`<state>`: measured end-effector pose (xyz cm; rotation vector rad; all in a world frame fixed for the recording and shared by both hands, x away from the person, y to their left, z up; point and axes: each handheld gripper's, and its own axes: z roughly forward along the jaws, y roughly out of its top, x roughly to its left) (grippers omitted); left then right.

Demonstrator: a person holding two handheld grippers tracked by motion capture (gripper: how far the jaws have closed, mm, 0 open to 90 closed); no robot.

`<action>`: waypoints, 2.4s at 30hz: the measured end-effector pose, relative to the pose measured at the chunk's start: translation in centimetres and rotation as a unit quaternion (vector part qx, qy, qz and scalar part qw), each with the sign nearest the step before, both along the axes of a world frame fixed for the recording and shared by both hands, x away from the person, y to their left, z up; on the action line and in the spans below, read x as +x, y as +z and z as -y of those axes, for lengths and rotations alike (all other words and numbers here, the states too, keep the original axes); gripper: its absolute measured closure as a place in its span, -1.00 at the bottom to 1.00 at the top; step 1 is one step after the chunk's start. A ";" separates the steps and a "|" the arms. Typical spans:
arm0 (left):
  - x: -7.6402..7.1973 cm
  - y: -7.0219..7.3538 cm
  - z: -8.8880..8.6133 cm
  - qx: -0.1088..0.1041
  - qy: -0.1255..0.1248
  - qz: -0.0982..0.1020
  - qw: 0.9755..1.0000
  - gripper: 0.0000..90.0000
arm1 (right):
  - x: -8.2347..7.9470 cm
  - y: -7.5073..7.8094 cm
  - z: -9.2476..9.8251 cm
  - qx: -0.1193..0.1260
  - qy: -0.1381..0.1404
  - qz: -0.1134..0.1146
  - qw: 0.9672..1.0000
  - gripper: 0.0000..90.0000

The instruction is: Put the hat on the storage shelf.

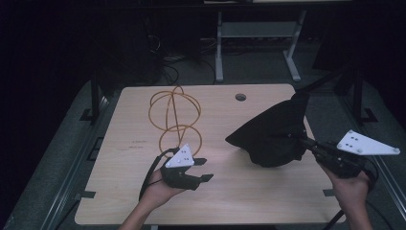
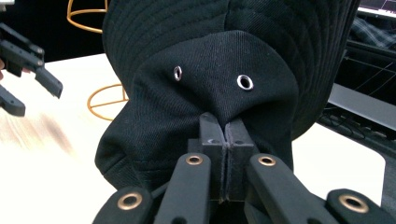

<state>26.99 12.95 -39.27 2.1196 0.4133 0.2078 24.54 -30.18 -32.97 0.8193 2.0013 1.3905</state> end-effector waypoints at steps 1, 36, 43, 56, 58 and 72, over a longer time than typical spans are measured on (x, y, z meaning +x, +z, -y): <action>0.0 -0.3 -0.2 0.000 0.002 -0.001 1.000 -0.01 | 0.1 0.3 -0.1 0.000 0.000 0.003 1.000 0.97; -1.0 -3.3 -1.0 0.009 0.014 0.008 1.000 -0.13 | 3.7 7.5 -3.9 0.005 0.062 0.011 0.998 0.97; -1.1 -3.5 -0.9 0.009 0.012 0.007 1.000 -0.15 | 4.4 8.9 -5.2 0.007 0.078 0.015 0.997 0.97; -1.2 -3.7 -0.7 0.015 0.005 0.008 1.000 -0.16 | 5.9 11.5 -7.8 0.015 0.114 0.012 0.993 0.97; -1.2 -3.7 -0.7 0.016 0.006 0.005 1.000 -0.16 | 6.2 11.9 -8.3 0.014 0.121 0.011 0.993 0.97; -1.4 -3.9 -0.2 0.013 -0.004 0.008 1.000 -0.15 | 9.7 14.3 -14.1 -0.004 0.175 -0.018 0.984 0.97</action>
